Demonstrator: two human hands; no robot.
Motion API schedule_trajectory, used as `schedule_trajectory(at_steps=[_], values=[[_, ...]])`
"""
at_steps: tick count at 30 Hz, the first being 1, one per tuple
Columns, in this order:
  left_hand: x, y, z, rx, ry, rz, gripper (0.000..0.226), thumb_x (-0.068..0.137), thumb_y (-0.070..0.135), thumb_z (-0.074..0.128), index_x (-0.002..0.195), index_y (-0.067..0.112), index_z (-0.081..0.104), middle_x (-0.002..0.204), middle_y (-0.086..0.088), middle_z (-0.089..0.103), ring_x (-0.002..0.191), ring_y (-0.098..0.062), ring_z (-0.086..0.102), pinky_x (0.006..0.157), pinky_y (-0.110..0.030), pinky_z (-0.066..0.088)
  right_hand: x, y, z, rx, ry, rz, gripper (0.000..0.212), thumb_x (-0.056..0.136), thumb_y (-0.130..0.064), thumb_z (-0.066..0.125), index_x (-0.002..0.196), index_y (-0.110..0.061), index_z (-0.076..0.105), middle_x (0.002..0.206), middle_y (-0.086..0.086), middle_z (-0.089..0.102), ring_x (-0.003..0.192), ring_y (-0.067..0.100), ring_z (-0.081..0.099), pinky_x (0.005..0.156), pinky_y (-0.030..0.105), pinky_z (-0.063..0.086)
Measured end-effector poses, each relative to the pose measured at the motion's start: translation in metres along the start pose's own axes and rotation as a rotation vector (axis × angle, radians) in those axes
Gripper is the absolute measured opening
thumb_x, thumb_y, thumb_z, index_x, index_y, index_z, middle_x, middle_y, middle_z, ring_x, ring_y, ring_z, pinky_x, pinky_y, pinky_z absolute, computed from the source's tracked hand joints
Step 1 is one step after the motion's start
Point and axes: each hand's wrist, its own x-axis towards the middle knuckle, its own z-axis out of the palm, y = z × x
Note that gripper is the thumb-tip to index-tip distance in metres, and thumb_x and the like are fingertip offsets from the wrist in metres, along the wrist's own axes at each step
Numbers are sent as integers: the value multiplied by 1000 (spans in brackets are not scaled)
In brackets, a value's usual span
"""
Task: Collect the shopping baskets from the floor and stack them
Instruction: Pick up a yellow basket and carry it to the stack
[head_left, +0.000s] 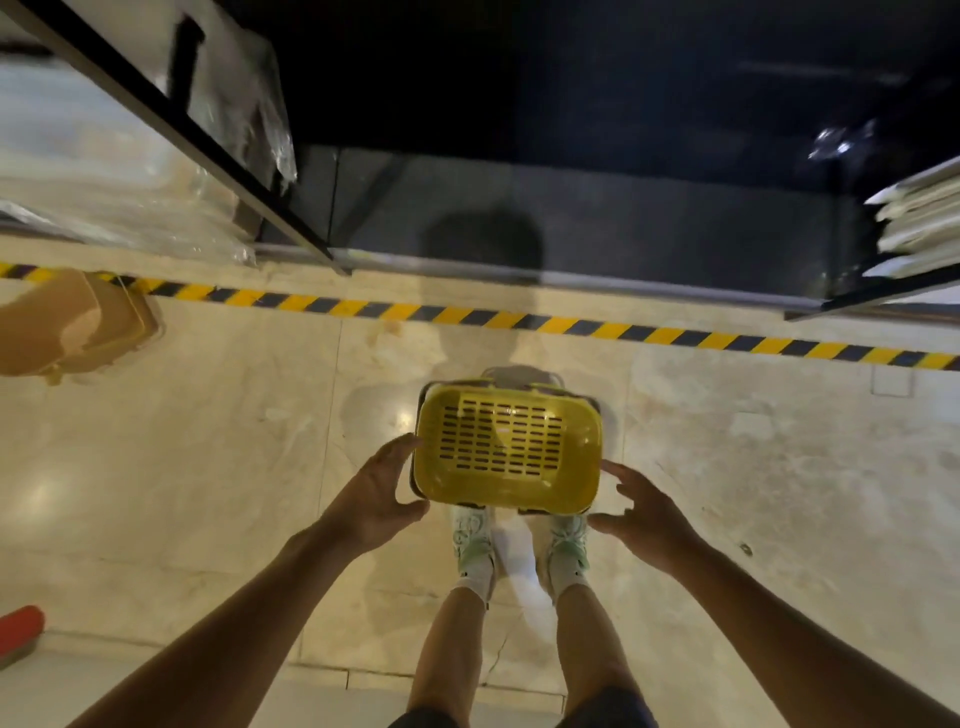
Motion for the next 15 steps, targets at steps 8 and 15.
schedule_trajectory(at_steps=[8,15], values=[[-94,119,-101,304,101,314,83,89,27,74,156,12,27,163,0,23,150,0,19,115,-8,4,-144,-69,-83,7,171,-137,70,83,-20,79,145,-25,48,151,1,44,138,22,43,111,38,40],[-119,191,-118,392,99,409,82,92,38,70,159,21,24,167,3,16,154,-19,13,125,-38,20,-229,-60,-116,-6,331,-202,66,88,-23,74,147,-23,45,153,-1,40,139,18,41,113,32,36]])
